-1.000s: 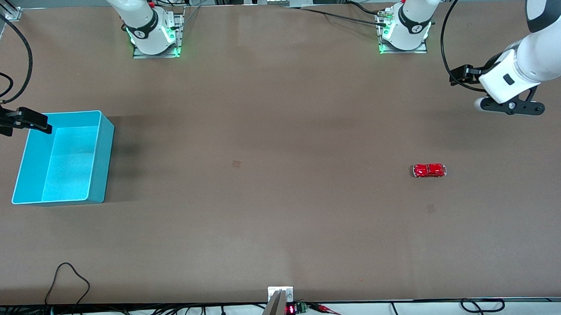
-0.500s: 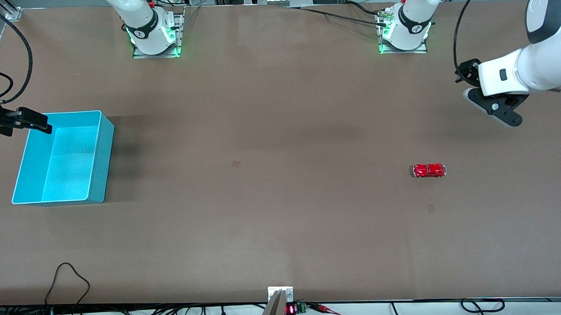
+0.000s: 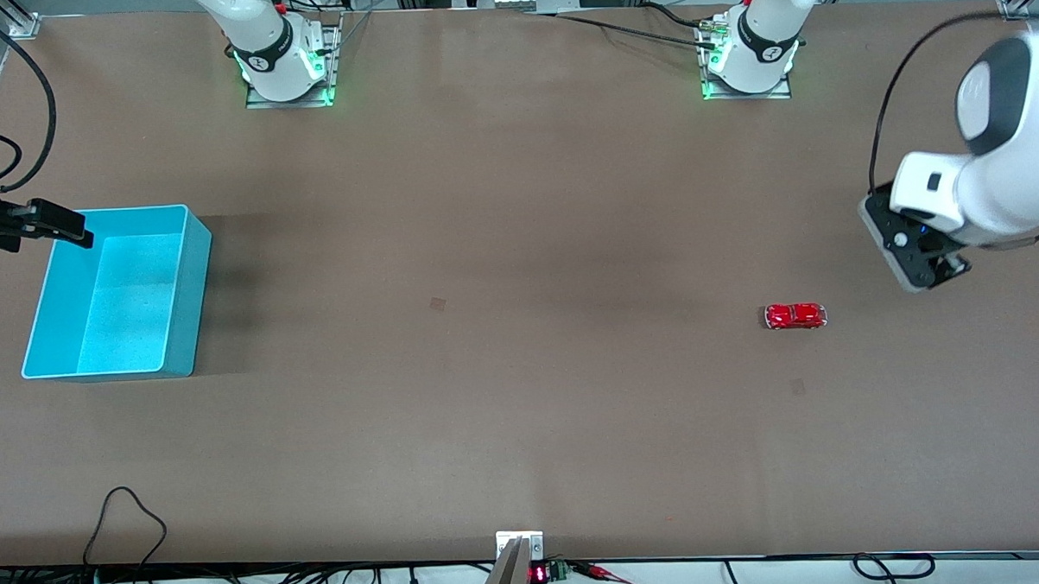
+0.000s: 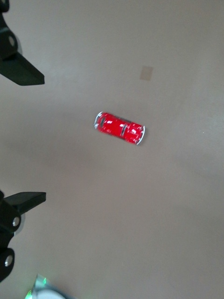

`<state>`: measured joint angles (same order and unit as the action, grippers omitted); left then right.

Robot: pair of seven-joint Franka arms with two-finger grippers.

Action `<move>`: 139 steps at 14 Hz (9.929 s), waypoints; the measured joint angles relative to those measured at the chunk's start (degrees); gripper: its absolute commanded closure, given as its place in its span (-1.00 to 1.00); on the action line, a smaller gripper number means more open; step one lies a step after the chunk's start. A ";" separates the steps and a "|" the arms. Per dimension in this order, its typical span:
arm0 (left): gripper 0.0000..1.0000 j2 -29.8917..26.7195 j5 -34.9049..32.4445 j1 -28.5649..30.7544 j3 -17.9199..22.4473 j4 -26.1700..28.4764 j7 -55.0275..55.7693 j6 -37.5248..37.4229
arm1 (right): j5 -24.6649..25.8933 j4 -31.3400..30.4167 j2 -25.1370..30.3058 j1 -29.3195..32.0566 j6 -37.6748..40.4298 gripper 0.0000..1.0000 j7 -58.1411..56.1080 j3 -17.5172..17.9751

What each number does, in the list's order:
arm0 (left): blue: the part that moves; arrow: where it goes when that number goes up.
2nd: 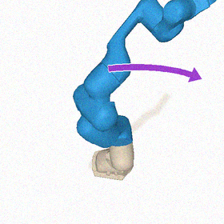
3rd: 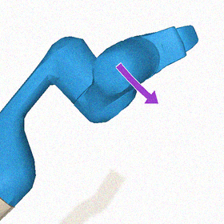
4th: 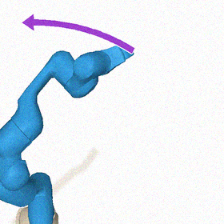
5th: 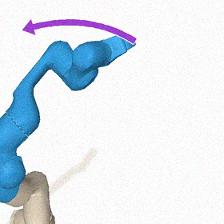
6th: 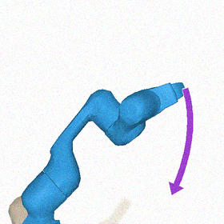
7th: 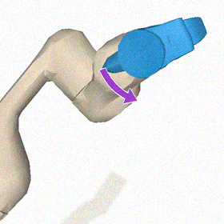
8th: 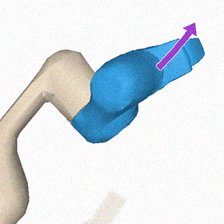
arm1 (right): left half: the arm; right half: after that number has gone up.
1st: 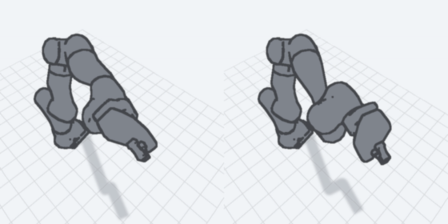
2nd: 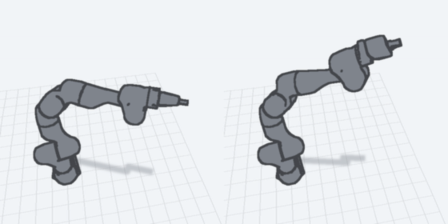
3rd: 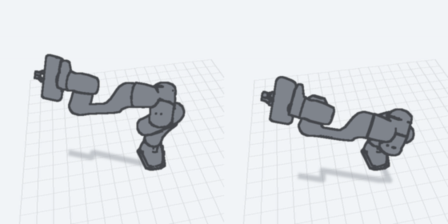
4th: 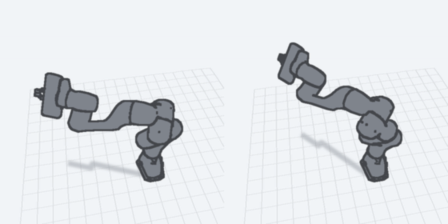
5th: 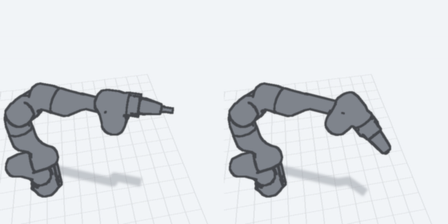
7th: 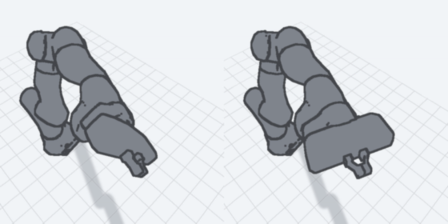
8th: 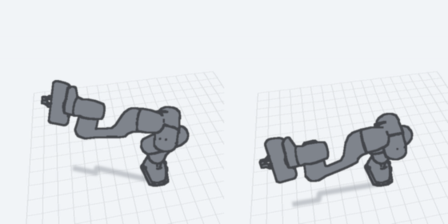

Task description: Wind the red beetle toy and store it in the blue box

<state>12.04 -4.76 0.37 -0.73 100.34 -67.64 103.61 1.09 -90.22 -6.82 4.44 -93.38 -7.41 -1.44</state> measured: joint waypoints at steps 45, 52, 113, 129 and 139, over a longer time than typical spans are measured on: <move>-0.99 18.86 -0.11 17.64 0.04 12.79 -38.30 39.30 | -0.08 -0.07 0.00 -0.02 0.00 -1.00 0.00 0.20; -1.00 18.19 2.12 20.24 -2.18 11.45 -38.29 40.98 | -0.71 -0.48 -0.37 -0.03 0.01 -1.00 0.00 0.42; -1.00 -14.57 2.87 0.13 -0.06 -0.29 62.10 -8.34 | 3.77 -67.12 0.64 2.95 -70.69 -0.46 -65.52 2.91; -1.00 -14.59 2.88 -0.83 -0.30 -0.28 63.66 -8.85 | 5.26 -49.67 0.51 0.38 -55.48 1.00 -35.17 6.81; -1.00 -14.60 2.88 -0.83 -0.30 -0.29 63.85 -9.26 | 6.06 -33.27 1.03 0.16 -35.44 1.00 3.43 4.80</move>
<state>-2.57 -1.88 -0.46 -1.04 100.06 -3.79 94.35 7.14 -123.49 -5.80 4.60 -128.82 -3.97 3.36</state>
